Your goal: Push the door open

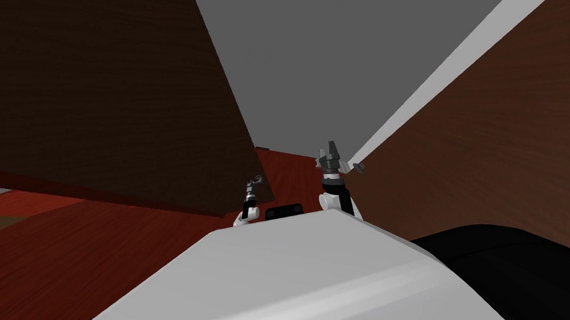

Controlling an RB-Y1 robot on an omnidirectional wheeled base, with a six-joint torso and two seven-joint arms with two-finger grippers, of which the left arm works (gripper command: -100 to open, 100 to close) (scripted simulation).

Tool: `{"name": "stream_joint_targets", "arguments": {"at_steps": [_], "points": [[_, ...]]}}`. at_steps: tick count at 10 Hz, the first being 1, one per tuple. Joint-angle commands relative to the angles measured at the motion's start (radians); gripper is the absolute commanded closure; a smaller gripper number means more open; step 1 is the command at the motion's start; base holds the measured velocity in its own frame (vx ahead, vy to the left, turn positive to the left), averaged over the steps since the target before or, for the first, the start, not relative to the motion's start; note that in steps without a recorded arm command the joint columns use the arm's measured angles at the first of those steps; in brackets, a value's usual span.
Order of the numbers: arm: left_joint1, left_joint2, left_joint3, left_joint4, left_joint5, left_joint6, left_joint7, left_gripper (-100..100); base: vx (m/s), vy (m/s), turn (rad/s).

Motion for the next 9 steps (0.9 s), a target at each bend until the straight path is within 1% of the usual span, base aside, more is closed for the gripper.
{"name": "stream_joint_targets", "arguments": {"at_steps": [1, 3, 6, 8, 9], "points": [[0.001, 0.013, 0.013, -0.011, 0.006, -0.002, -0.003, 100, 0.149, -0.043, 0.021], [0.000, 0.025, 0.029, -0.011, 0.014, -0.003, -0.008, 100, 0.160, -0.047, 0.038], [0.000, 0.040, 0.058, -0.009, 0.029, -0.004, -0.016, 100, 0.200, -0.051, 0.052], [0.000, 0.040, 0.058, -0.009, 0.029, -0.004, -0.016, 100, 0.096, -0.001, -0.005], [-0.001, 0.047, 0.080, -0.008, 0.040, -0.005, -0.023, 100, 0.123, -0.034, 0.085]]}}
